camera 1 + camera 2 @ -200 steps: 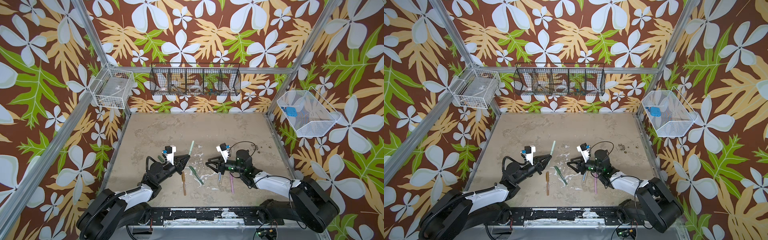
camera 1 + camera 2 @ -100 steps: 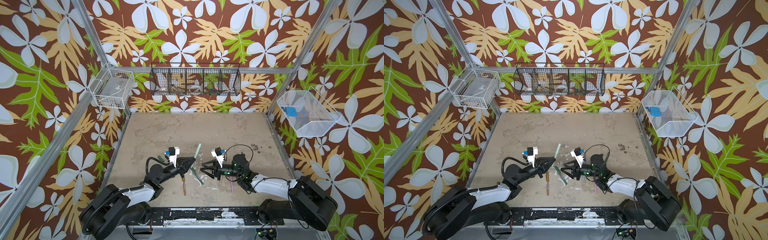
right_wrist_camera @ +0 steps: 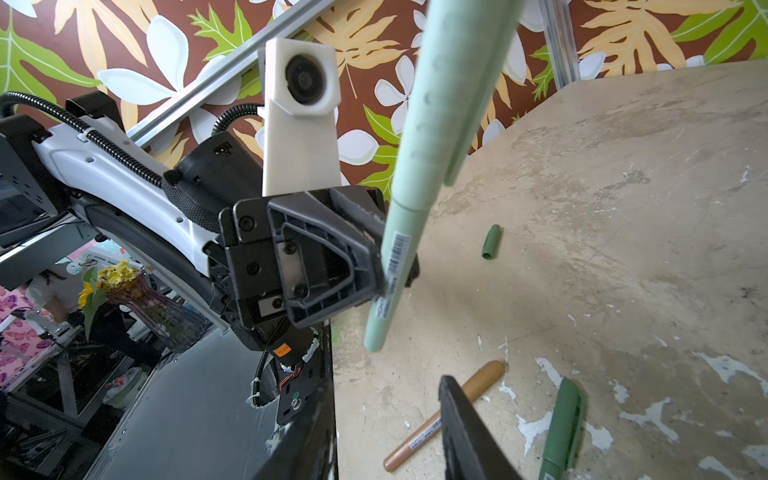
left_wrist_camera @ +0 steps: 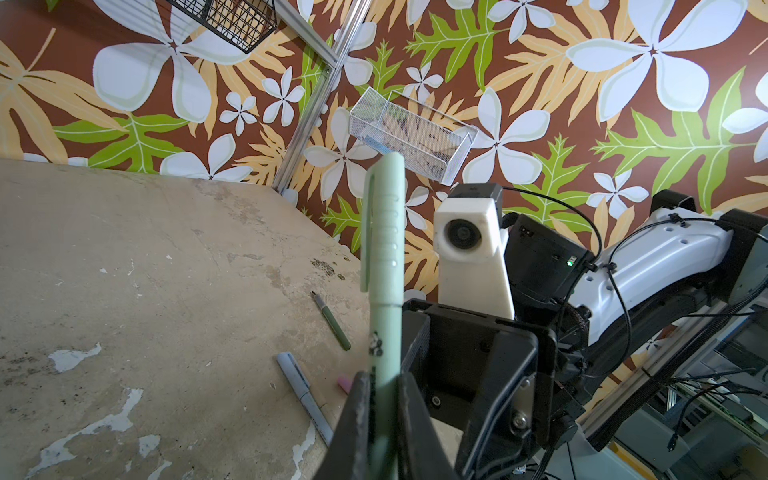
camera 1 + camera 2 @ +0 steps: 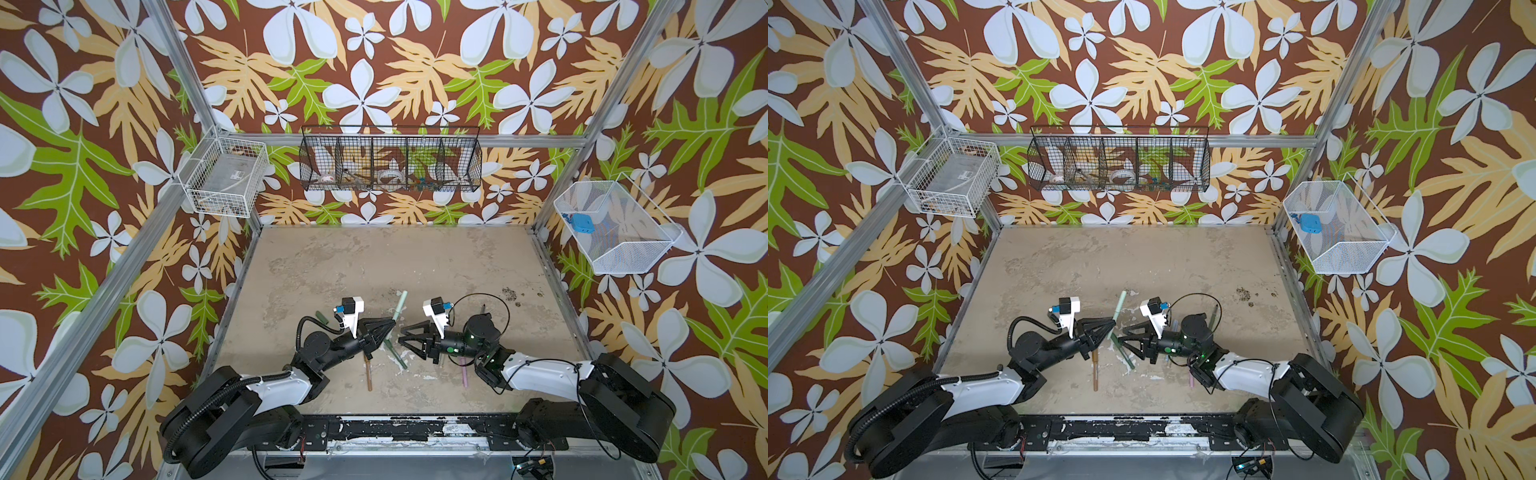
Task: Open the pen caps
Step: 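Close the right gripper on the pale green pen body below the cap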
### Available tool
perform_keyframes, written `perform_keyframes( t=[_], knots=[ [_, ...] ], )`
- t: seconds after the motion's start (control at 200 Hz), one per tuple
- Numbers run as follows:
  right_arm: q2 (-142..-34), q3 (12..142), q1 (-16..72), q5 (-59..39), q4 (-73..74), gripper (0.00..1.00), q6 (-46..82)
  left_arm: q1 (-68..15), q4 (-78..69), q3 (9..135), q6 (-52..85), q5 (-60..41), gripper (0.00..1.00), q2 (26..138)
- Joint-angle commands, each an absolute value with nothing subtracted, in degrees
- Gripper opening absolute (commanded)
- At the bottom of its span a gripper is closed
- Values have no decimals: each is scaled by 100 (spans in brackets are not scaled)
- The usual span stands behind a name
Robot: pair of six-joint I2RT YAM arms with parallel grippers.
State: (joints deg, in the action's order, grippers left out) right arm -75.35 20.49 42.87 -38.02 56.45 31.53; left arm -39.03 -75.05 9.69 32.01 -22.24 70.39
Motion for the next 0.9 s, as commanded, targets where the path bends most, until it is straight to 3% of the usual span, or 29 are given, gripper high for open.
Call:
perform_keyframes(
  t=[0.0,0.095,0.46,0.896],
  knots=[
    [-7593,2090,4362,-3723,5924,40,3234,-4031,-7786,993,3173,-2036,11,7057],
    [-7696,2118,4381,-3750,5992,36,3293,-4101,-7786,1011,3169,-1990,11,7070],
    [-8044,2331,4452,-3743,6212,35,3373,-4179,-7874,1019,3218,-1926,11,7134],
    [-8277,2477,4502,-3782,6319,22,3401,-4201,-8051,1061,3286,-1940,11,7382]
  ],
)
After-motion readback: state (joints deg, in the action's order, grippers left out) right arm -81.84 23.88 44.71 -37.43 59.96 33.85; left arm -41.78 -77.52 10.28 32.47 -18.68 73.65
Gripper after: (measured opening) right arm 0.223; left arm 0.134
